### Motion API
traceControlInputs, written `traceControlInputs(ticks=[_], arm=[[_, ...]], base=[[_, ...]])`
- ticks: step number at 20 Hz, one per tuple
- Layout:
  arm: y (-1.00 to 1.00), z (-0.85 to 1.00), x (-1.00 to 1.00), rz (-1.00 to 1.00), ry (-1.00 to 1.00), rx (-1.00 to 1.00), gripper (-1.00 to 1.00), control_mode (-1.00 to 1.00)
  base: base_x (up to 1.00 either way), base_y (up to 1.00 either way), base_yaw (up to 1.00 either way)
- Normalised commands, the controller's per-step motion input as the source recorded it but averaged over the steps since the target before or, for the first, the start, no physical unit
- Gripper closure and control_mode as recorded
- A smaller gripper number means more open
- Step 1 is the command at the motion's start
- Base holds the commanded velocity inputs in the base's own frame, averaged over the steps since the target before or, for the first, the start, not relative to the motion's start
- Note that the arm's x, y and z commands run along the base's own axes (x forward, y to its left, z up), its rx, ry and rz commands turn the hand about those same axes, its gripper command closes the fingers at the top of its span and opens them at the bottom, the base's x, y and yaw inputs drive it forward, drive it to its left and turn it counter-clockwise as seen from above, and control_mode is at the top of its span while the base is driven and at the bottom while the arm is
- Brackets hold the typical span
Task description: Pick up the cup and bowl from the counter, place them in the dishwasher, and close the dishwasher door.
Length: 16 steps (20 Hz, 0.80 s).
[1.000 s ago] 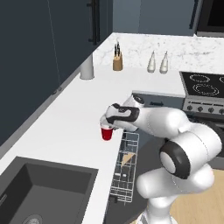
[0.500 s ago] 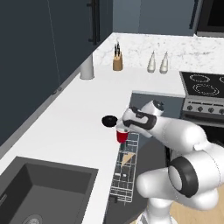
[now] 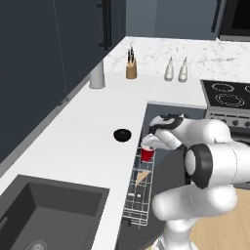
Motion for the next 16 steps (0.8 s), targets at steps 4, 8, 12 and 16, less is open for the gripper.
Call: traceControlInputs(ticks=[4, 8, 12, 16], arm=[[-0.40, -0.45, 0.37, 0.18, 0.00, 0.00, 1.00, -1.00], [-0.37, -0.41, 0.40, 0.19, 0.00, 0.00, 1.00, -1.00], [-0.10, -0.40, 0.53, 0.22, 0.00, 0.00, 1.00, -1.00], [-0.05, -0.36, 0.50, 0.25, 0.00, 0.00, 1.00, -1.00]], base=[[0.00, 0.00, 0.00], [0.00, 0.00, 0.00], [0.00, 0.00, 0.00], [0.00, 0.00, 0.00]])
